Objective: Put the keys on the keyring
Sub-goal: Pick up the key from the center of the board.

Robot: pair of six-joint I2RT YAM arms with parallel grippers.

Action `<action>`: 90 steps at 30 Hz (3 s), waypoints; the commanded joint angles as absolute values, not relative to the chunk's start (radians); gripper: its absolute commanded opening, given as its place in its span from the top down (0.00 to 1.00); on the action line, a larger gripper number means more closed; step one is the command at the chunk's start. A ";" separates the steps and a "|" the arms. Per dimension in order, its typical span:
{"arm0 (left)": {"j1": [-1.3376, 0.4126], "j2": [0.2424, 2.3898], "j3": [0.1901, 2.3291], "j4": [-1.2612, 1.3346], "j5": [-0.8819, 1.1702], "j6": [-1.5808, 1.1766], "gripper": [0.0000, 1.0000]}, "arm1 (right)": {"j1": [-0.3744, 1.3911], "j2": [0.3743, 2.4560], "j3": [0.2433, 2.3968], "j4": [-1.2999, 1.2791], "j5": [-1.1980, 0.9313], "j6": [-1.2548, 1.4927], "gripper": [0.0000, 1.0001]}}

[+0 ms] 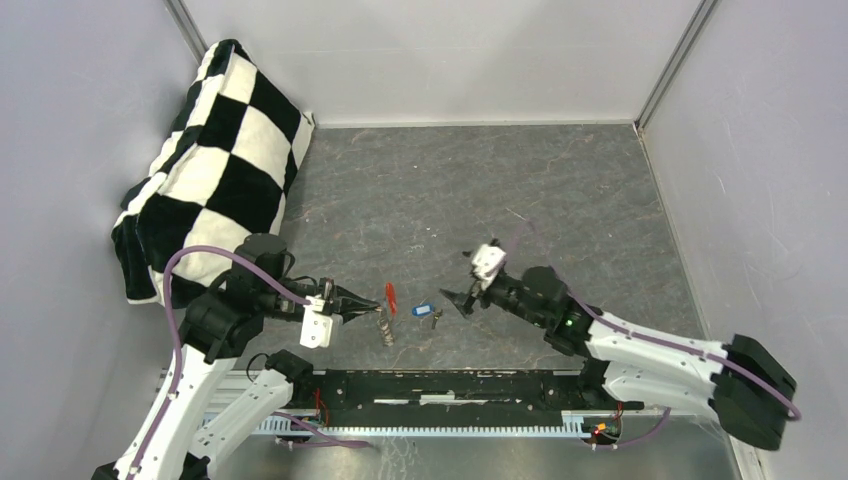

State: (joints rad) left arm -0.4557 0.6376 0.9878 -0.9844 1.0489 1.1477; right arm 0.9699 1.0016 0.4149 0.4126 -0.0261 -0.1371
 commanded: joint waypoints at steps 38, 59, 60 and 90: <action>-0.458 0.628 0.981 -0.967 1.041 1.102 0.98 | 1.007 1.493 0.283 1.004 -0.245 -0.276 0.43; -0.458 0.653 1.000 -0.959 1.039 1.073 0.98 | 0.980 1.666 0.313 1.106 -0.222 -0.290 0.55; -0.458 0.652 1.000 -0.959 1.039 1.074 0.98 | 0.979 1.670 0.317 1.104 -0.224 -0.290 0.55; -0.457 0.626 1.012 -0.957 1.027 1.059 0.98 | 0.932 1.722 0.337 1.057 -0.319 -0.219 0.71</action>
State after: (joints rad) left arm -0.4557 0.6334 0.9733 -0.9707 1.0218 1.1007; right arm 0.9504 1.7027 0.3115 1.0340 -0.2859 -0.2466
